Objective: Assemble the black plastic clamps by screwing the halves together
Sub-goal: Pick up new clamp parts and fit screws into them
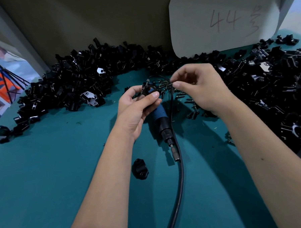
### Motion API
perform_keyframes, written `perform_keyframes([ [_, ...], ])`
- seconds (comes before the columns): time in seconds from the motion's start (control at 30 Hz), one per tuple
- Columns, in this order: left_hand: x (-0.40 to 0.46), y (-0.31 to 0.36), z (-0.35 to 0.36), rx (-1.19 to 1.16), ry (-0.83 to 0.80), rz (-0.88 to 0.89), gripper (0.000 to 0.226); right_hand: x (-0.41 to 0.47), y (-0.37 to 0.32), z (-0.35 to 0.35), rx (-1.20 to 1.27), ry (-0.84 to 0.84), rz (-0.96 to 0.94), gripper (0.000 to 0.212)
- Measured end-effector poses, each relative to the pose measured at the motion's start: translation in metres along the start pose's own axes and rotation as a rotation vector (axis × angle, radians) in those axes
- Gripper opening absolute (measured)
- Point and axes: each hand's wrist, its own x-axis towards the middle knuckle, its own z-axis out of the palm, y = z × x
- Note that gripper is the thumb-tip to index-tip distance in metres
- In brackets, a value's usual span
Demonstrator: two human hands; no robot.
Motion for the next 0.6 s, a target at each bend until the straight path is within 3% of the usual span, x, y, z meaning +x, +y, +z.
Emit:
perform_keyframes([
  [0.2,-0.0005,0.0011,-0.0019,0.028,-0.094,0.016,0.024,-0.0011,0.0024,0.0086,0.204,0.051,-0.049,0.015],
  [0.6,-0.0011,0.0005,-0.0014,0.018,-0.122,0.009,0.023,0.0015,0.0035,0.0084,0.159,0.028,-0.097,0.012],
])
